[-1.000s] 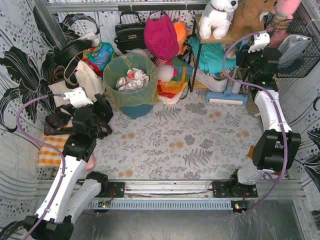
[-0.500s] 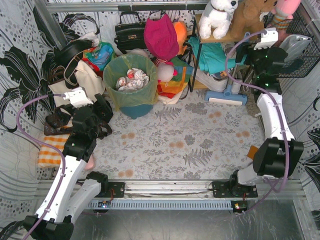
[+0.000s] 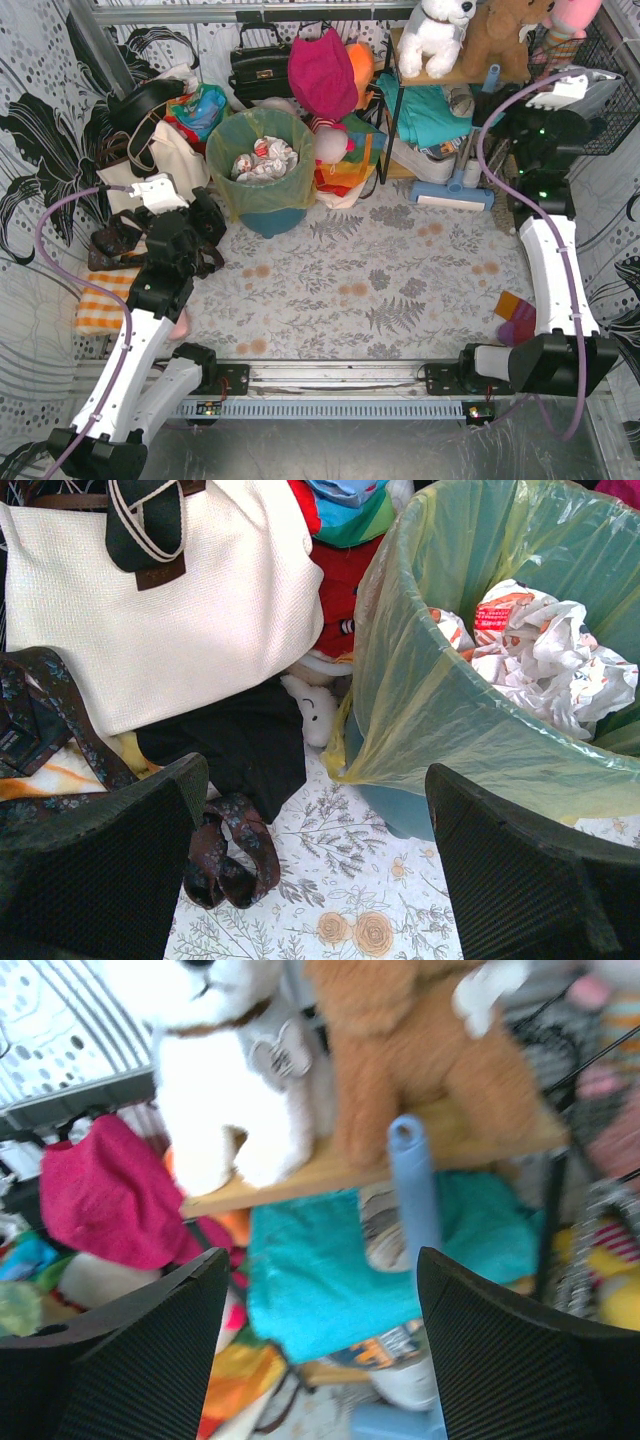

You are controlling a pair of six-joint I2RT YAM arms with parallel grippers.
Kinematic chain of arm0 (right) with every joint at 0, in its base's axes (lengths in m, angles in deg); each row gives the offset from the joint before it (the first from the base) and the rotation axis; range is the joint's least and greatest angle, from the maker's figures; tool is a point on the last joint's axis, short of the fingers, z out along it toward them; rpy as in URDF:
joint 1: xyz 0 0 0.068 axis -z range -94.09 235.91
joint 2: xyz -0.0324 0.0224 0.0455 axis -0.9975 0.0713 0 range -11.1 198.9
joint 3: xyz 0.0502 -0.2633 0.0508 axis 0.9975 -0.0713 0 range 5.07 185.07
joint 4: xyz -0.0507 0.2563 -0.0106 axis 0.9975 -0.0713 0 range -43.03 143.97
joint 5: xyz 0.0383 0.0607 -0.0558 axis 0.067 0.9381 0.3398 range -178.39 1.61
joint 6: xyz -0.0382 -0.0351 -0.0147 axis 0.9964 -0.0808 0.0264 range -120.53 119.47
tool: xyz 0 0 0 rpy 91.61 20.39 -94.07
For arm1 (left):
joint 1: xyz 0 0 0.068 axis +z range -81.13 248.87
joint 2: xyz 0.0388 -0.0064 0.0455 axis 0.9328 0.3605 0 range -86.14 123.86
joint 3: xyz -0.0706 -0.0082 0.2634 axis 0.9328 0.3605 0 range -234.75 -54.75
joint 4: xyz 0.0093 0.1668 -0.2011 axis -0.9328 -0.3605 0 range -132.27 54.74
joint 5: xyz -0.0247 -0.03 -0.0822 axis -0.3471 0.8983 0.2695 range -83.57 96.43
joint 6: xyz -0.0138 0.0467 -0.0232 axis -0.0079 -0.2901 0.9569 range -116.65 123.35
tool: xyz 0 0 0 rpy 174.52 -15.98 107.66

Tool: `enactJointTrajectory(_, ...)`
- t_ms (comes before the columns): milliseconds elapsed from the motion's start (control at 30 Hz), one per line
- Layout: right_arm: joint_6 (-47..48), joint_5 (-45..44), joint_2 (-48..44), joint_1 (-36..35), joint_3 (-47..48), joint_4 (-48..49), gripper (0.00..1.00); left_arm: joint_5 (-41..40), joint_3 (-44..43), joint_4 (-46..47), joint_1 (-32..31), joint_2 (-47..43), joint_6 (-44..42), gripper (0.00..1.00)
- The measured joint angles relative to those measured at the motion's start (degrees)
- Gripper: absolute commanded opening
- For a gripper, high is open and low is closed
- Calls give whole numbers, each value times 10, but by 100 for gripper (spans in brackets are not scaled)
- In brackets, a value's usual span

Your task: Tie the trash bag

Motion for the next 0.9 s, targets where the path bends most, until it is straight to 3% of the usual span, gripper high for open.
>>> enactJointTrajectory(233, -68, -1, 67, -127, 25, -76, 64, 7, -82, -68, 0, 74, 61, 98)
enactJointTrajectory(367, -97, 19, 131, -163, 66, -97, 66, 10, -155, -122, 0, 117, 112, 98)
enactJointTrajectory(533, -103, 43, 224, -219, 157, -130, 65, 12, -306, -212, 0, 220, 164, 99)
enactJointTrajectory(667, -103, 63, 301, -252, 263, -160, 64, 33, -368, -257, 8, 286, 176, 99)
enactJointTrajectory(733, -104, 65, 332, -261, 311, -178, 62, 44, -388, -277, 17, 319, 177, 86)
enactJointTrajectory(900, -103, 84, 405, -271, 425, -236, 59, 72, -403, -311, 47, 372, 177, 82)
